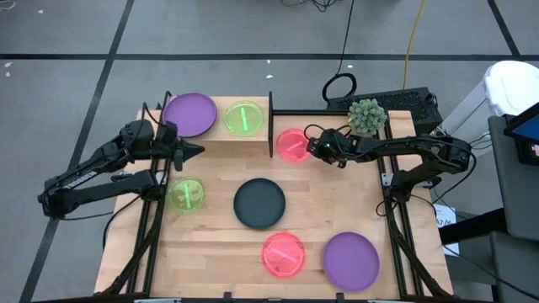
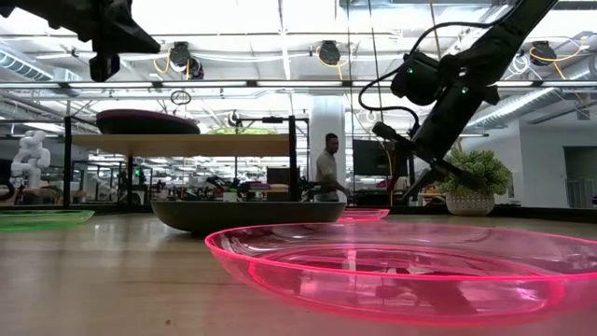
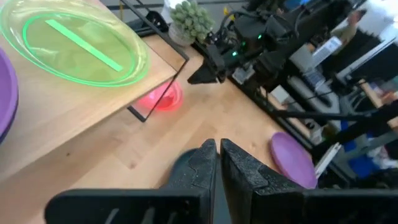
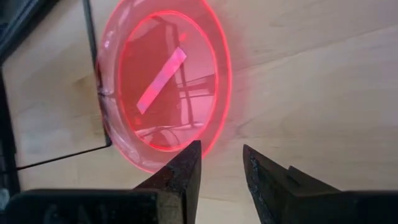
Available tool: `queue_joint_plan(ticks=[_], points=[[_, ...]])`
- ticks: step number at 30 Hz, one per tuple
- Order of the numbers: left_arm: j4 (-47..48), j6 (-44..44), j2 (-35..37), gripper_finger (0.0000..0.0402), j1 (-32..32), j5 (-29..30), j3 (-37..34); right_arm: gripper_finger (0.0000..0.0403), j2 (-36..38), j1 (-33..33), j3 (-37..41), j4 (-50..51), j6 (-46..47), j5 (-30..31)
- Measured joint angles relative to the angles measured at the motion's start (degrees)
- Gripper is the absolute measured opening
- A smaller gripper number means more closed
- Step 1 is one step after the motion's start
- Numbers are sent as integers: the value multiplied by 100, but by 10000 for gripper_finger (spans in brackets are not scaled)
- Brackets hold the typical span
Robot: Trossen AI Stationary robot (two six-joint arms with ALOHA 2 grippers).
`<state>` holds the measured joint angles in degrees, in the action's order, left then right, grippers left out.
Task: Place and stack plates onto a shelf
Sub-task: Stack the top pink plate on the green plate
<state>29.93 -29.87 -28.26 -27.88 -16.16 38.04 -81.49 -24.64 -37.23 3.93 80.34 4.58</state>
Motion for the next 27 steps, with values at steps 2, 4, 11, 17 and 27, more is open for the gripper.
queue_joint_plan(ticks=[2, 4, 11, 17, 27], points=[[-1, 25, -65, 27, 139, 106, 0, 105, 0, -2, 0, 39, 2, 22], [-4, 20, -127, 28, 292, 127, -2, 105, -10, 0, 0, 99, 46, 140], [-10, -74, -213, 28, 882, 500, 0, 105, -132, -37, 90, 59, 189, 158], [-19, -65, -213, 28, 1307, 943, 0, 105, -366, -37, 85, -323, 89, 108], [-45, -71, -213, 28, 1645, 1323, 0, 105, -540, -111, 87, -632, -165, -15]])
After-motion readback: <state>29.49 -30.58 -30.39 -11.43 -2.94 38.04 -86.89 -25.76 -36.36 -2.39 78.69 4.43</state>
